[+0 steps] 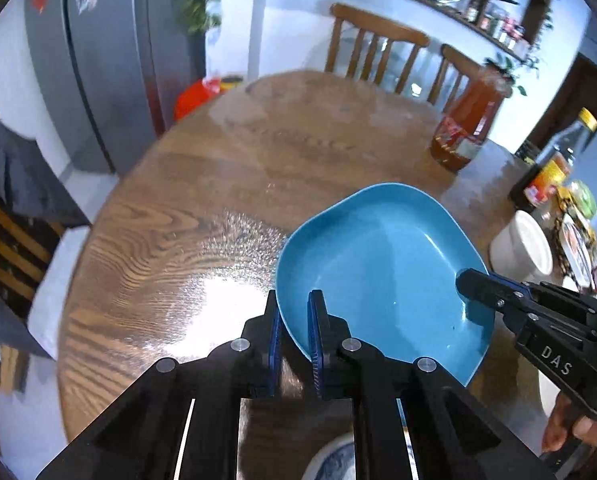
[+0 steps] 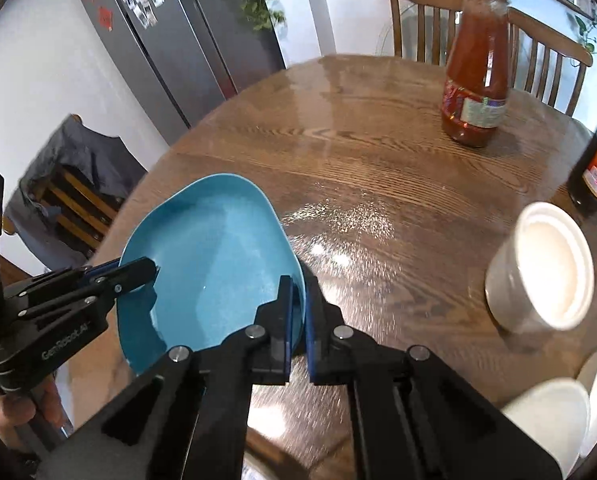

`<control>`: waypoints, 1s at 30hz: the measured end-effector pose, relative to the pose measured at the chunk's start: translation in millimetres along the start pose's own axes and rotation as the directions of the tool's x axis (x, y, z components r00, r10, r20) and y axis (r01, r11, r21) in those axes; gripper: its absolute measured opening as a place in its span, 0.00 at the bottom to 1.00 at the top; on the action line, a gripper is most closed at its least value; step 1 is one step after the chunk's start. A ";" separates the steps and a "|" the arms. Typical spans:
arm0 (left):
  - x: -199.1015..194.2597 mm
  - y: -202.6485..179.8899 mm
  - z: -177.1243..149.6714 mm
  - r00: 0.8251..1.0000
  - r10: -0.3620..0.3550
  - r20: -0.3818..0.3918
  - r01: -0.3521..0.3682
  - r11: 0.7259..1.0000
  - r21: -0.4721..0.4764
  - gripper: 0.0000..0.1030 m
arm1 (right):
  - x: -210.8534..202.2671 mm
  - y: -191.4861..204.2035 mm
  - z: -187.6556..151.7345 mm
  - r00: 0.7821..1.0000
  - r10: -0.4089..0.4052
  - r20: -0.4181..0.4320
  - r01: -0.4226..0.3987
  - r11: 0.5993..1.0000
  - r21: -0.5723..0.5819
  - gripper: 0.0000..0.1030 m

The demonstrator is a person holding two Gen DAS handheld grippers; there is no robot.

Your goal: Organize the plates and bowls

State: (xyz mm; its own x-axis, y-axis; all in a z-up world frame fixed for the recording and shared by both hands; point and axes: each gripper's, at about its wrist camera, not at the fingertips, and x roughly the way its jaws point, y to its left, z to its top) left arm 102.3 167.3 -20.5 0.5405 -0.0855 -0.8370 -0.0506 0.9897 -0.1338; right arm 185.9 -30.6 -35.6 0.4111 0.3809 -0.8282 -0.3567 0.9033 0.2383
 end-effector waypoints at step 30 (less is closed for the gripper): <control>-73.9 -39.6 -87.3 0.998 0.020 0.067 -0.029 0.990 0.139 0.12 | -89.8 26.1 -129.6 0.997 0.065 0.046 -0.068 0.996 0.066 0.07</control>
State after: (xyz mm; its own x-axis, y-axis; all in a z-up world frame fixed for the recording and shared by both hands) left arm -8.9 124.5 0.4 0.5942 -0.0578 -0.8022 0.0511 0.9981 -0.0340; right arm 31.0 -66.8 -20.8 0.4253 0.4472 -0.7868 -0.3279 0.8865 0.3266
